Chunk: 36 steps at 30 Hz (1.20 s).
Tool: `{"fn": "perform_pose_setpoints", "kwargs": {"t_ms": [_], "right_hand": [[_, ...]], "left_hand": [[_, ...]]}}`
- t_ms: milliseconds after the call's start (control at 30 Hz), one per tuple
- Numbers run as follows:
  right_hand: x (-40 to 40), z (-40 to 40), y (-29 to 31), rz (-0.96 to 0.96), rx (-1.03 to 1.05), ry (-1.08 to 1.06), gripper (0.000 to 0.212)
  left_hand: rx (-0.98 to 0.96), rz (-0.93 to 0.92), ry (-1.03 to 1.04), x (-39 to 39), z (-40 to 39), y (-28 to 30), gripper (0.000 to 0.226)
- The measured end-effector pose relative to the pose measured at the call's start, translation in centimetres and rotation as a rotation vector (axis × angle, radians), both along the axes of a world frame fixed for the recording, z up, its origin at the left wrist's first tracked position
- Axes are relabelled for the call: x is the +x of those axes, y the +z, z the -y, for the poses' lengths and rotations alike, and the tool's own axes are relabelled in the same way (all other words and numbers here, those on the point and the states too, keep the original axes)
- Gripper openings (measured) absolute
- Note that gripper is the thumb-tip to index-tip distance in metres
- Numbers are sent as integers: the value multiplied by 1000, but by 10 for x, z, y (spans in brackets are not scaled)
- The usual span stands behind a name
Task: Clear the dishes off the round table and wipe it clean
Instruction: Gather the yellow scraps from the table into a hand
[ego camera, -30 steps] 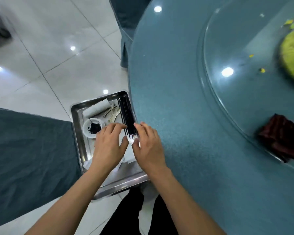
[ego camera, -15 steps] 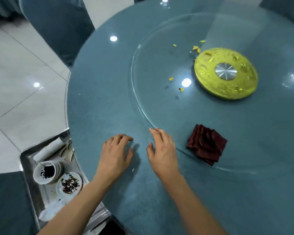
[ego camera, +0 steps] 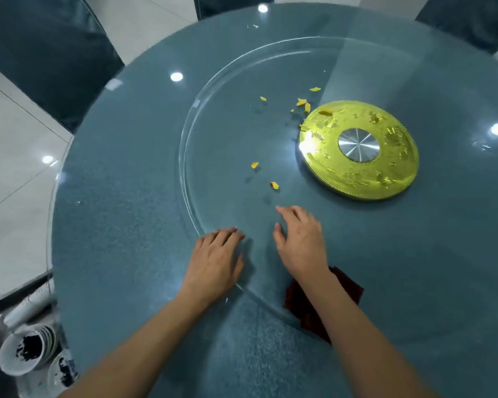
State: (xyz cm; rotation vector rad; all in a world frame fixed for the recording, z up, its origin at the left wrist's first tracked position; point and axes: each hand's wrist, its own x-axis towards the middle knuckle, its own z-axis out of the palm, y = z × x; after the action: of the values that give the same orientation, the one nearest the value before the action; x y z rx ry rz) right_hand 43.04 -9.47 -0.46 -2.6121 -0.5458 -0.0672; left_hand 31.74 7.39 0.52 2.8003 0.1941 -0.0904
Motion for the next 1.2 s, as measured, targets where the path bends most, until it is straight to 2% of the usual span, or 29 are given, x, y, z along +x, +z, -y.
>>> {"fn": "perform_pose_setpoints", "kwargs": {"t_ms": [133,300,367,433,533,633,700,767,833,900,967,1000,1067,1133,1200], "right_hand": [[57,-22,-4,-40,-75,5,33],[100,-46,-10,-106,-219,7,23],[108,-48,-12,-114,-222,-3,17],[113,-48,-13,-133,-215,-2,12],[116,-44,-14,-193,-172,48,9],[118,-47,-7,-370,104,8,14],[119,-55,0,-500,319,2,12],[123,-67,10,-604,460,78,7],[134,-76,12,-510,442,126,3],[153,-82,6,-221,221,185,15],[167,-86,-3,-49,-23,341,30],[172,-88,-9,-11,-114,426,32],[175,-90,-17,61,-213,525,21],[177,-87,-16,86,-229,539,12],[178,-81,-11,-11,-203,466,11]], "left_hand": [[35,-48,-17,42,-14,-15,54],[31,-12,-7,66,-26,-34,42],[-7,43,10,73,-29,-37,36],[-126,104,60,81,-31,-38,30],[-520,145,267,102,-28,-32,17],[-1215,87,735,136,-20,-17,20],[-1606,18,986,154,-18,-8,24],[-1871,-52,1079,164,-22,-5,26],[-2045,-86,1086,167,-30,-6,30],[-2077,-70,1105,170,-36,-8,29],[-2059,-41,1133,172,-40,-9,28],[-2054,-28,1138,174,-42,-10,29],[-2045,5,1135,177,-47,-11,30],[-2025,45,1127,183,-50,-12,31],[-2003,79,1113,192,-50,-12,31]]}}
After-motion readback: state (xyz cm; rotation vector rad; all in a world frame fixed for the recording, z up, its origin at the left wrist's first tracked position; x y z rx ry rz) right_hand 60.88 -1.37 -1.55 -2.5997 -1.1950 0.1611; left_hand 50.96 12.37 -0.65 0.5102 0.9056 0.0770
